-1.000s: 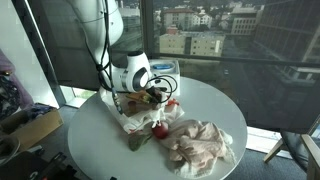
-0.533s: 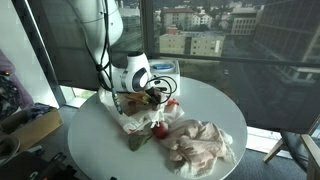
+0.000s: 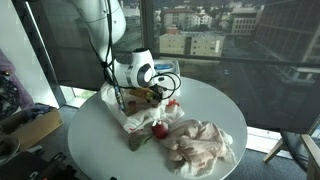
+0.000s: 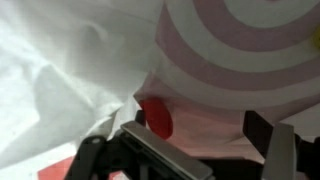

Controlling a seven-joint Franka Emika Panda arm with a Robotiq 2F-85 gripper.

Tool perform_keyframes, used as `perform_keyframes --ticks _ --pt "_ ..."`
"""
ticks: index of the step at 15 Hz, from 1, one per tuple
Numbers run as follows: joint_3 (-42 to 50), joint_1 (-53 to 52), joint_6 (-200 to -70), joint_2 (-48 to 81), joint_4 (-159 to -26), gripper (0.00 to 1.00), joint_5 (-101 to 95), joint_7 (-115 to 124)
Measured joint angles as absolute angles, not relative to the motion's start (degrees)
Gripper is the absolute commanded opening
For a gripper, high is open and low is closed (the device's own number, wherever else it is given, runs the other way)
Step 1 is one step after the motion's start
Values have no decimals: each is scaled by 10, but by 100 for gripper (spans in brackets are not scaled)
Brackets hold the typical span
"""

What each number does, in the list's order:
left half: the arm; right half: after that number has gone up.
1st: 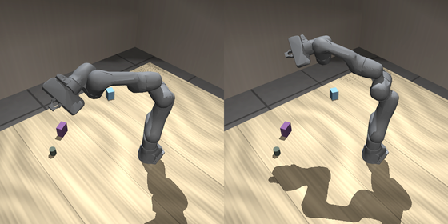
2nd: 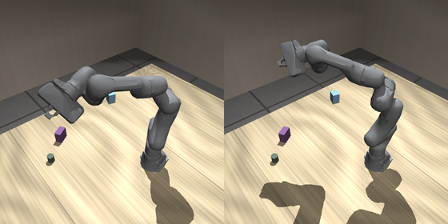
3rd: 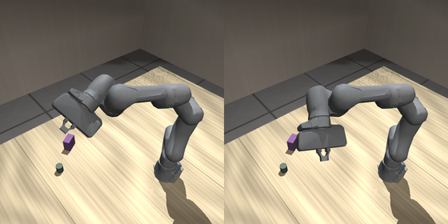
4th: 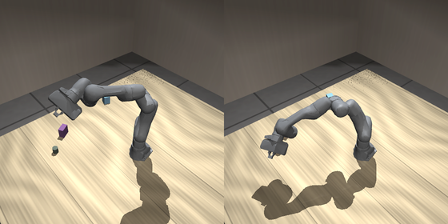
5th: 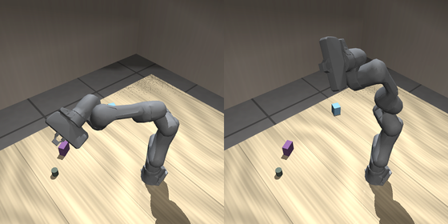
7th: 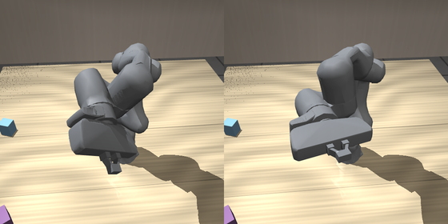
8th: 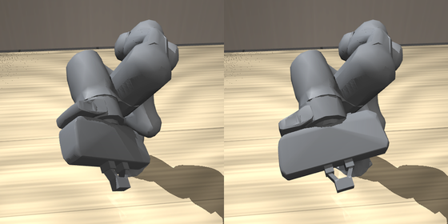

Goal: Remove all the objects from the plastic bag

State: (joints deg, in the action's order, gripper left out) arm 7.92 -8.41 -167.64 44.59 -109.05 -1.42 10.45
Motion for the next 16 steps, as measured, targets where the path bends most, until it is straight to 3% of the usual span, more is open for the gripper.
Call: perform_keyframes --ticks 6,7,8,13,14,16 --pt "86 -64 -1622 475 -1042 100 -8 111" --pt "86 -64 -1617 479 -1038 93 -8 111" --pt "85 -65 -1612 484 -1036 75 -8 111" --pt "86 -69 -1606 495 -1028 36 -11 111" --pt "86 -70 -1606 495 -1028 79 -13 111" --pt "87 -74 -1606 495 -1028 73 -16 111"
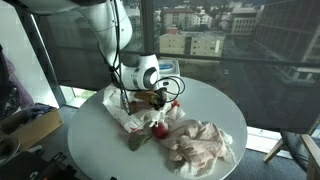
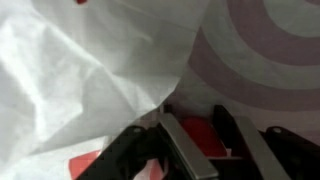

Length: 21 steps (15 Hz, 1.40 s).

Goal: Remove all the objects from the plastic bag

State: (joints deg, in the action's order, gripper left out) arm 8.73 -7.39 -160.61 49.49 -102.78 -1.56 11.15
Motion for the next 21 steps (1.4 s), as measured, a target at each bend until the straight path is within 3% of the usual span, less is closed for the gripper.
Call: perform_keyframes --ticks 4,7,8,11,15,21 --pt "91 -84 -1612 495 -1028 99 -21 112" --pt "97 -95 -1617 495 -1026 100 -25 112" --pt "98 -97 -1618 495 -1024 95 -27 112" --pt "100 -100 -1618 495 -1022 60 -35 112" --pt "103 -102 -1618 497 -1019 31 -46 112" --pt "125 -124 -1615 503 -1014 29 -65 113"
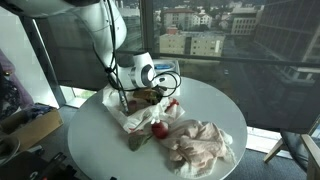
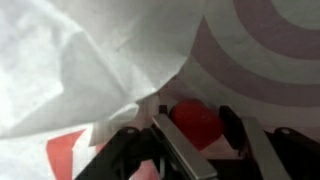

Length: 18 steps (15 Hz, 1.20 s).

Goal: Remove all the objects from the plastic bag

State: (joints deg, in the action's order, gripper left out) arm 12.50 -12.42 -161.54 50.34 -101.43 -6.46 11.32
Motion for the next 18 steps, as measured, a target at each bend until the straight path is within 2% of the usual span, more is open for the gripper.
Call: perform_keyframes --ticks 4,12,18 --pt "132 -152 -1509 476 -1019 29 -65 138" --pt "90 -160 -1283 306 -1078 29 -72 200" --pt "87 -151 -1267 180 -1165 29 -110 314"
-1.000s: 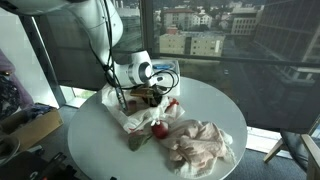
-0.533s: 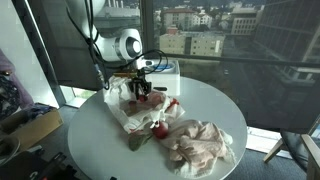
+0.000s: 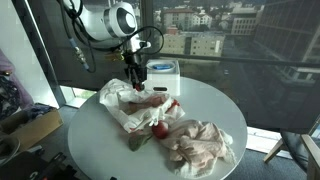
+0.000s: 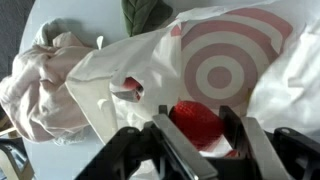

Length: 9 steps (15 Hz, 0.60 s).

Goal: Remove all the objects from the plastic bag

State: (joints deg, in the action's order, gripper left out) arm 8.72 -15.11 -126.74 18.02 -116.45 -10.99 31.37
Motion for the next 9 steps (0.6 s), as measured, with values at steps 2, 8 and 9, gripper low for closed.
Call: perform_keyframes --ticks 2,8,9 --pt "88 -130 -1283 131 -1204 29 -110 344" --pt "100 -15 -1376 10 -1317 29 -108 372" --pt "105 7 -1401 4 -1328 29 -108 372"
